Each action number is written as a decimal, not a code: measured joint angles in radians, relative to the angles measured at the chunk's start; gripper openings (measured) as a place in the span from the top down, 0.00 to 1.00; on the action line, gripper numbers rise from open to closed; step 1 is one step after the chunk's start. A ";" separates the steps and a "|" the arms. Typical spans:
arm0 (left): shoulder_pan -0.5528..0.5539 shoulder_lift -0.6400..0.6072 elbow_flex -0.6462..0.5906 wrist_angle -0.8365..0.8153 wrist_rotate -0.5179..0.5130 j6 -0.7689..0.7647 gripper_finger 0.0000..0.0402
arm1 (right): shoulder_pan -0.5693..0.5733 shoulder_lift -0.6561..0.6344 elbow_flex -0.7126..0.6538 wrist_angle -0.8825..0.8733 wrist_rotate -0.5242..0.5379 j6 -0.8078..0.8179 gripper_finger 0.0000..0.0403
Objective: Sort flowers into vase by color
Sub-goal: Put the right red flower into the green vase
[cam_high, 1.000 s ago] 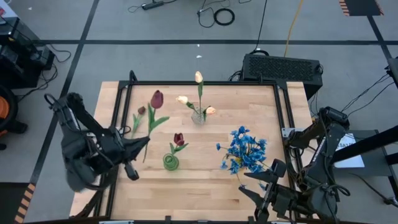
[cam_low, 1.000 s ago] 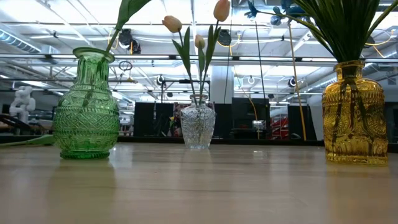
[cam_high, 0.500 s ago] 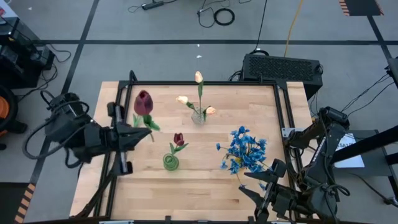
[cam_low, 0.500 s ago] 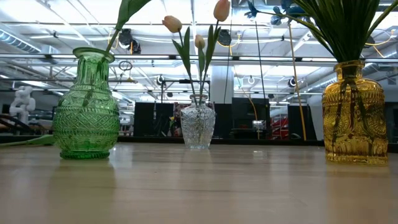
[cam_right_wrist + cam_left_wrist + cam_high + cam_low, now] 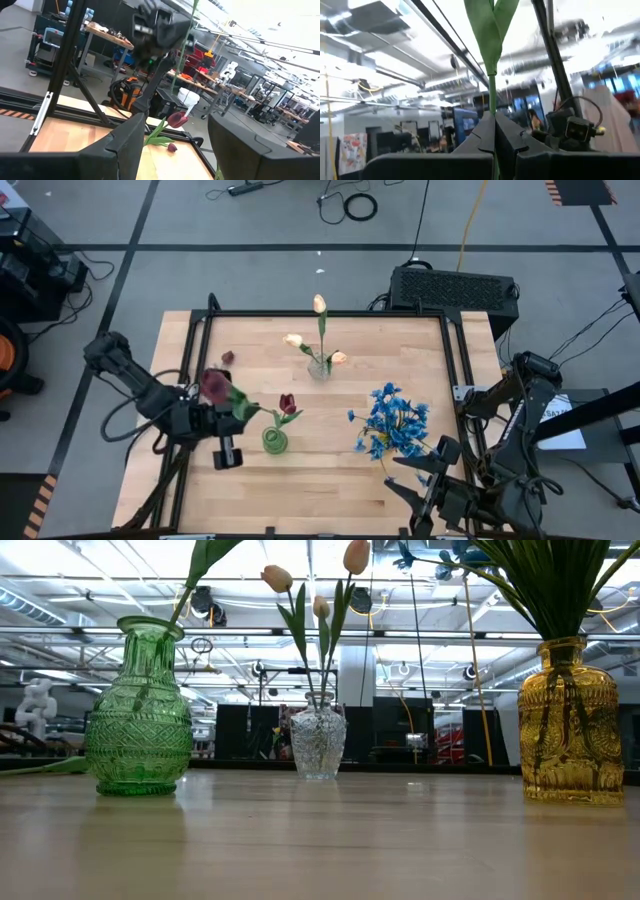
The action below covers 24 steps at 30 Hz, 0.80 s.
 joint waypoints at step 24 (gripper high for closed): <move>-0.128 -0.063 -0.599 0.523 0.014 -0.061 1.00 | 0.015 0.000 0.000 -0.006 0.003 0.014 0.48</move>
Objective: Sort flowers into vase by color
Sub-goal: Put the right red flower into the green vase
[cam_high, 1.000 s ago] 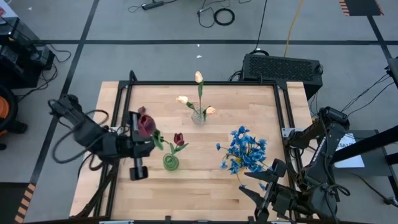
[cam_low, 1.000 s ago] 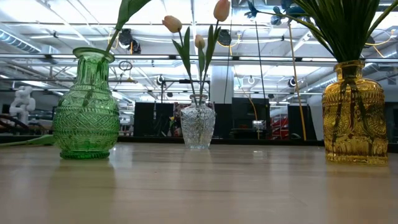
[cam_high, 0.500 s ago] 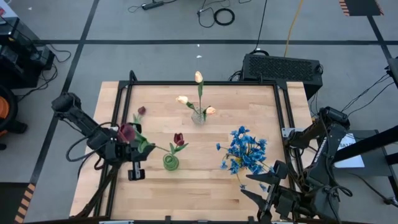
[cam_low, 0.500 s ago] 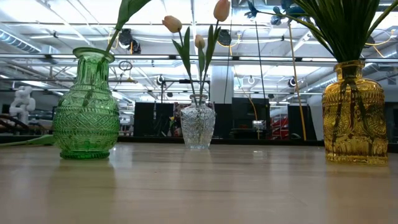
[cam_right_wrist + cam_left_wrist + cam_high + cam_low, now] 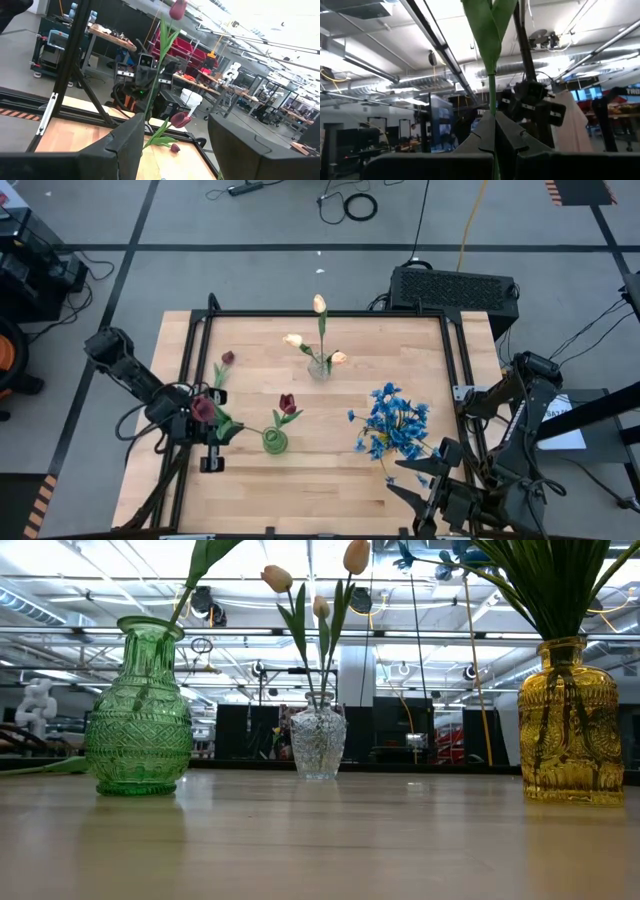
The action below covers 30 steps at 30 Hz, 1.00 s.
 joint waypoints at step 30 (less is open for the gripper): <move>0.006 0.197 -0.054 -0.018 -0.204 -0.107 1.00 | -0.002 0.000 0.000 -0.006 -0.001 0.000 0.48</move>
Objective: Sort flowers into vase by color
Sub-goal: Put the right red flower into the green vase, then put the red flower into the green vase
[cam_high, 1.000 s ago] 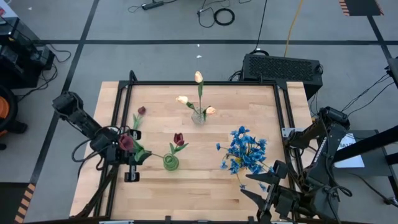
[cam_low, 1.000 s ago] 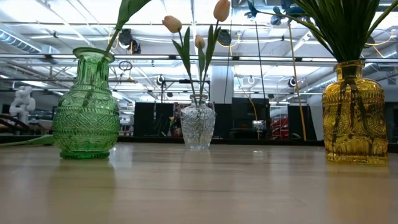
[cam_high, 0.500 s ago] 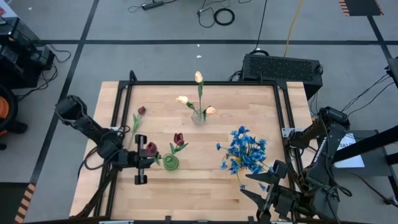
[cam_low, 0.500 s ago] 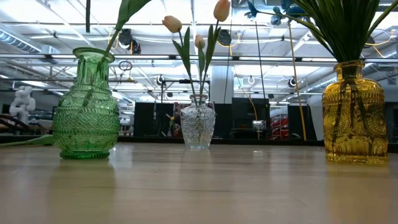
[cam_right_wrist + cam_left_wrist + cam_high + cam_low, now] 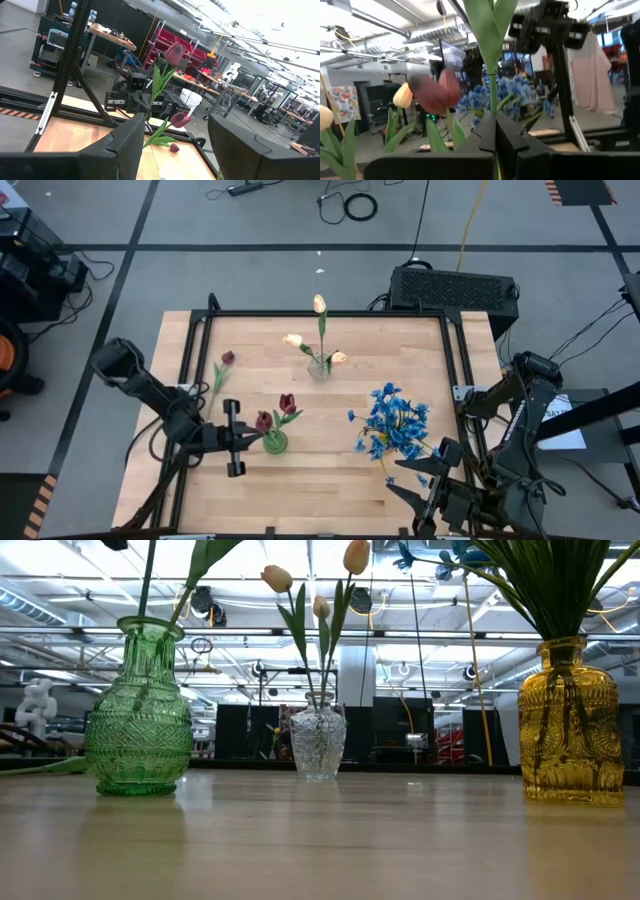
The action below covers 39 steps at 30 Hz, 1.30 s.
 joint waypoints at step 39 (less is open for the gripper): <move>0.022 0.209 0.000 -0.119 -0.207 -0.078 0.82 | 0.000 0.000 0.000 -0.001 0.000 0.000 0.48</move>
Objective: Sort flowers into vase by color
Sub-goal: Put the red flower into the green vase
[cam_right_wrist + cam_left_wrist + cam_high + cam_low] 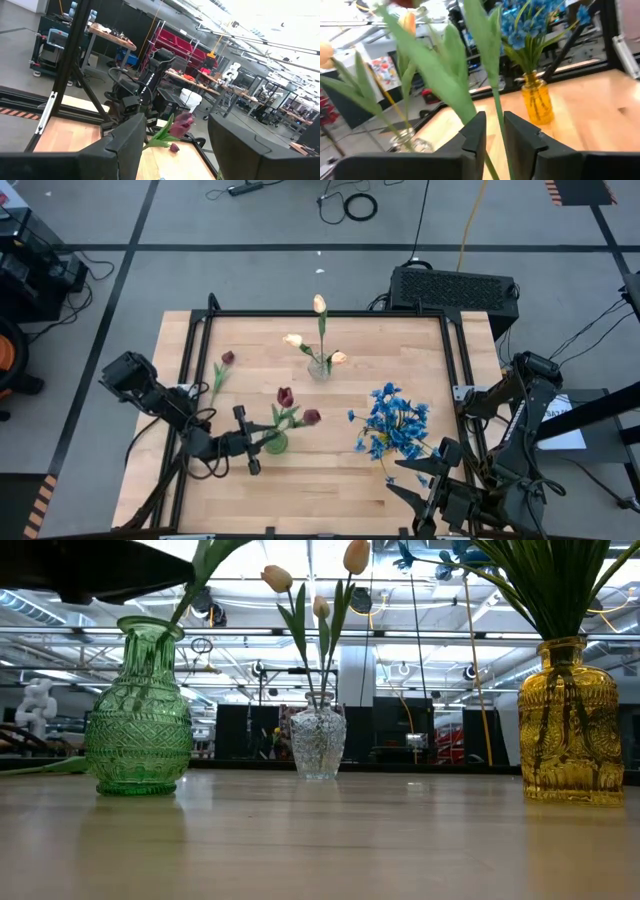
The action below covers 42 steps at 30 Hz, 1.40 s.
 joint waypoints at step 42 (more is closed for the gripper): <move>-0.164 -0.422 0.259 0.155 -0.574 0.301 0.76 | -0.068 0.000 0.000 -0.034 -0.009 0.076 0.48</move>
